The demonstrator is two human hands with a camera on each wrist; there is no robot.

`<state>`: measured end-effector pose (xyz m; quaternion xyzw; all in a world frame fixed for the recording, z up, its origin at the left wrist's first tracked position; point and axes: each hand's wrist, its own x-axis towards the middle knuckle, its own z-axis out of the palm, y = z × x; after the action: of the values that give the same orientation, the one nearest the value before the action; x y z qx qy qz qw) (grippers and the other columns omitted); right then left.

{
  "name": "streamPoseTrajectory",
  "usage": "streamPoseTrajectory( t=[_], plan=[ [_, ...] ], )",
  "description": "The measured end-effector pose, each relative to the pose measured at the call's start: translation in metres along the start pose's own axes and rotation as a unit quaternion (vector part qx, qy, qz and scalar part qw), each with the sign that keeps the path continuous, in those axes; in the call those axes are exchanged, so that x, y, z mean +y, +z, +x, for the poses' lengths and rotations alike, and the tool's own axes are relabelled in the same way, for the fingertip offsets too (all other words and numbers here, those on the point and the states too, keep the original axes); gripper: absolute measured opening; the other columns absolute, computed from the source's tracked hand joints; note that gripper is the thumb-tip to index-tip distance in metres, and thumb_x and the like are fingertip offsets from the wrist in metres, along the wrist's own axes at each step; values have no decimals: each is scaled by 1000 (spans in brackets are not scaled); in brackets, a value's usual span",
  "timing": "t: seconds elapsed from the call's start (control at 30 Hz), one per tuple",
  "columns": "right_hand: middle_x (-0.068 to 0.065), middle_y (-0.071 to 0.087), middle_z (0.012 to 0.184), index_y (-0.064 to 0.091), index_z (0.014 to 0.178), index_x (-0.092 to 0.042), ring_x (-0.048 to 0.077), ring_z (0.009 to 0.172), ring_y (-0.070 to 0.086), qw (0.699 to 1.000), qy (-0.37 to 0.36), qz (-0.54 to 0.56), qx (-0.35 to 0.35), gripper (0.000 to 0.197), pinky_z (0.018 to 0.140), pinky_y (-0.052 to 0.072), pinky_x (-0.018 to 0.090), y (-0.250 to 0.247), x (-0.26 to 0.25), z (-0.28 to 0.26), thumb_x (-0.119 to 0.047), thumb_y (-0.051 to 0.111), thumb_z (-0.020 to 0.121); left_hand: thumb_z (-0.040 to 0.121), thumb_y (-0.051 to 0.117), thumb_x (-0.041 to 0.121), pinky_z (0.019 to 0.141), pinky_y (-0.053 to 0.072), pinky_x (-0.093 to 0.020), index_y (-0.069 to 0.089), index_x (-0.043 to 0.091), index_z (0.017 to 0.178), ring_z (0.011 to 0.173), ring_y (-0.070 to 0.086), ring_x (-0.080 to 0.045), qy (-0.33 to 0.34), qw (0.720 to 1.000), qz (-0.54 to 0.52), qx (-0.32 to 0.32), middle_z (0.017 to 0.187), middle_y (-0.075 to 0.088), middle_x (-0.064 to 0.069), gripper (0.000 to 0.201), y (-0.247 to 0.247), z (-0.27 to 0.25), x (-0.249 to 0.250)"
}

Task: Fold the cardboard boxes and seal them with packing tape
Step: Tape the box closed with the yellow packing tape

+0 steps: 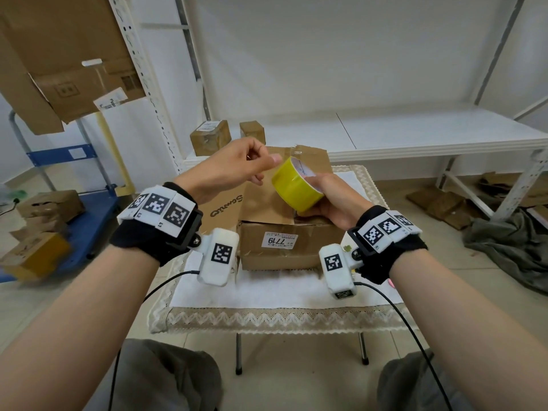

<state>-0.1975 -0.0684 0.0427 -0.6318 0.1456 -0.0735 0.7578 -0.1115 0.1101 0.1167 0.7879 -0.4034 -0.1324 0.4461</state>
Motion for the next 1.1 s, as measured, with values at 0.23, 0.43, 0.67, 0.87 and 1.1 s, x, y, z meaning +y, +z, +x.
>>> streamPoseTrajectory(
  t=[0.23,0.43,0.67,0.87,1.1],
  plan=[
    [13,63,106,52,133,-22,23,63,63,996,-16,68,-64,31,52,51,25,-9,-3,-2,-24,48,102,96,65,16,80,58,-28,57,14,82,77,59,-17,14,992,-42,116,78,55,-3,16,-2,25,-13],
    [14,54,113,45,142,-34,18,65,62,991,-40,82,-99,39,56,47,24,-12,-4,3,-47,41,106,96,63,8,69,60,-26,54,11,81,74,62,-16,15,980,-127,154,79,54,-4,18,3,46,-16],
    [-6,57,78,60,115,-15,5,55,49,993,-43,-38,-100,37,57,35,24,-11,-18,6,-44,64,92,96,64,8,60,61,-28,50,11,81,60,63,-7,-16,993,-75,88,78,53,-6,20,-9,87,-16],
    [-3,66,88,66,109,-11,10,82,60,989,1,-82,-121,17,69,52,27,-17,-37,27,-22,64,96,100,57,7,68,62,-35,50,11,81,66,63,-14,-40,999,-3,9,81,57,-7,21,-19,127,-6],
    [-4,75,103,63,127,-3,4,87,66,971,31,-181,-155,28,82,52,27,-25,-58,58,-4,51,102,97,62,7,59,61,-26,52,11,84,59,61,-7,-44,992,72,-92,79,56,-3,17,-26,183,-3]
  ],
)
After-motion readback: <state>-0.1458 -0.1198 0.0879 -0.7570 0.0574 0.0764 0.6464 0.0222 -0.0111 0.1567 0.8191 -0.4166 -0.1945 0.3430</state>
